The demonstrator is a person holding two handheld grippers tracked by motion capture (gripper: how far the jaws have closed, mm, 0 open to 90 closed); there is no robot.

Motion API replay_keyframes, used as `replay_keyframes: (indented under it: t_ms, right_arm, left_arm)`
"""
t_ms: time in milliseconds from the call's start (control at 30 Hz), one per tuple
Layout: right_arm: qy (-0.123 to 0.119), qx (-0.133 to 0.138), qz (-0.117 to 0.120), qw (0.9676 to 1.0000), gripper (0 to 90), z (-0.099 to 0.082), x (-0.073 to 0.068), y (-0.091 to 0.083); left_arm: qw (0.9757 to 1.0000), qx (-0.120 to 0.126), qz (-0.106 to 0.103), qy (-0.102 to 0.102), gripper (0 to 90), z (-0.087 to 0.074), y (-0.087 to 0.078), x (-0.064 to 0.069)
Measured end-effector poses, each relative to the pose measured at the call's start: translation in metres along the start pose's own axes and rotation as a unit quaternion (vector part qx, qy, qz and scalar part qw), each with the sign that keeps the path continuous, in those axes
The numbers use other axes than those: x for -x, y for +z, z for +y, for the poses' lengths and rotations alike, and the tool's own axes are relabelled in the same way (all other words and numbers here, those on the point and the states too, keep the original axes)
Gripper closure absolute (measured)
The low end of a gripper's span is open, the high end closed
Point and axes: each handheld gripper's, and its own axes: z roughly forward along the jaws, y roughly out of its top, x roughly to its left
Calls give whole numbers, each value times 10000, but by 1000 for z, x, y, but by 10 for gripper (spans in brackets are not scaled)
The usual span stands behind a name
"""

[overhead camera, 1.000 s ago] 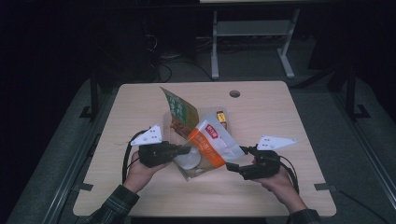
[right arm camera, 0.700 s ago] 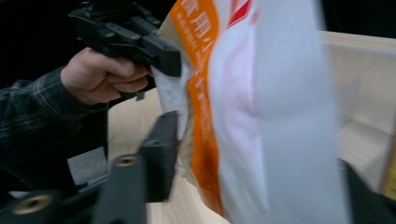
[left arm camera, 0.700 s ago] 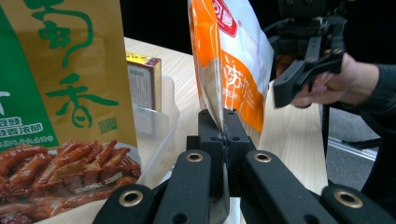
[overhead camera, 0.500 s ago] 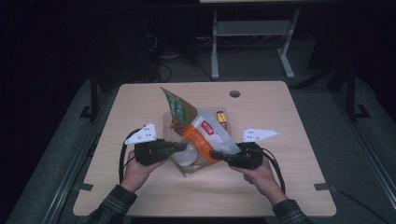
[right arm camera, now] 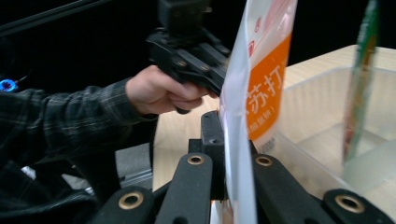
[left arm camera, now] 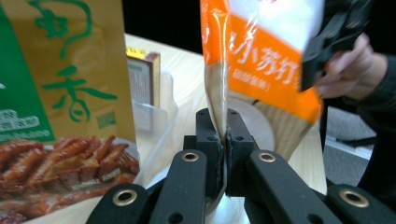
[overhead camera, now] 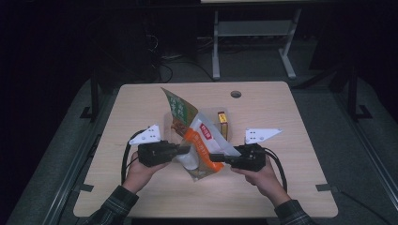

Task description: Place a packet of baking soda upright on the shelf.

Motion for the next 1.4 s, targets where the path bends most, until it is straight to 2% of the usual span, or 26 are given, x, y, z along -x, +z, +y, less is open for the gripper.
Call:
replay_keyframes:
  t_ms: [133, 200, 367, 467, 533, 600, 700, 800, 1000, 1133, 1400]
  right_arm:
    - [3, 1, 220, 9998, 900, 1, -5, 2]
    - [98, 55, 383, 9992, 900, 1, -6, 3]
    - [77, 41, 447, 9990, 900, 1, -9, 5]
    - [63, 65, 432, 9990, 900, 1, -9, 1]
    - [54, 57, 383, 9992, 900, 1, -10, -3]
    - [33, 83, 343, 9994, 900, 2, -10, -8]
    - [27, 118, 268, 9996, 900, 2, -11, -14]
    - [3, 97, 130, 9999, 900, 2, -12, -21]
    - [-58, 24, -181, 9998, 900, 4, -11, -36]
    - [-108, -63, -354, 9993, 900, 8, -8, -44]
    - [-159, -105, -640, 9978, 900, 21, 3, -46]
  left_arm:
    - [9999, -148, -40, 49, 851, -2, 9, 5]
    - [9997, -220, -68, 120, 847, -2, 14, 8]
    - [9990, -380, -126, 213, 825, -3, 25, 13]
    - [9987, -442, -39, 268, 735, -4, 25, 13]
    - [9981, -513, 80, 344, 681, -4, 24, 15]
    - [9973, -574, 181, 430, 565, -4, 23, 16]
    - [9970, -551, 264, 466, 465, -4, 17, 15]
    - [9969, -579, 339, 419, 393, -5, 10, 15]
    - [9963, -695, 438, 242, 345, -21, -7, 12]
    - [9952, -769, 598, 76, 281, -35, -20, 7]
    - [9931, -877, 771, -133, 214, -58, -39, -2]
